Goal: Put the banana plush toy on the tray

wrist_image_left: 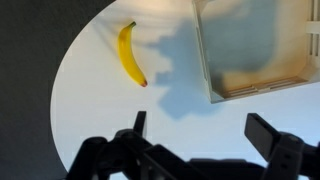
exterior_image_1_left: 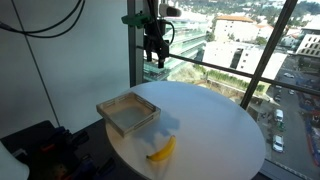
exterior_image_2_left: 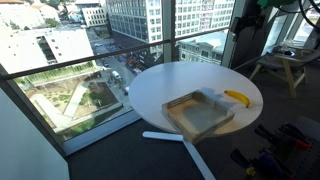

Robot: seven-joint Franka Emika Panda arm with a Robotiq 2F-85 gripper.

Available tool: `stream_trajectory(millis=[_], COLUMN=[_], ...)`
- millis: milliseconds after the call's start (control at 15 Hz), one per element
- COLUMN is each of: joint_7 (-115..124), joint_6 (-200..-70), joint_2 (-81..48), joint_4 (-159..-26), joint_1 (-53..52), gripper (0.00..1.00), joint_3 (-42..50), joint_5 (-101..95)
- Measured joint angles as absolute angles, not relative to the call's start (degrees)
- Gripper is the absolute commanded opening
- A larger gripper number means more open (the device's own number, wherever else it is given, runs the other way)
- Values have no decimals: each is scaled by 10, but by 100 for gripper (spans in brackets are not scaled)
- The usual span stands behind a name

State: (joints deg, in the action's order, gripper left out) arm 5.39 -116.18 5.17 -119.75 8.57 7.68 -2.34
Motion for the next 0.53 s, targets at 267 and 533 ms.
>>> stream_trajectory(millis=[267, 533], joint_7=[2, -32], joint_6=[-1162, -1165], joint_2=[45, 41], joint_4=[-1188, -1182], joint_1=[86, 87], gripper=[100, 100], joint_3=[86, 94], joint_5=[-23, -23])
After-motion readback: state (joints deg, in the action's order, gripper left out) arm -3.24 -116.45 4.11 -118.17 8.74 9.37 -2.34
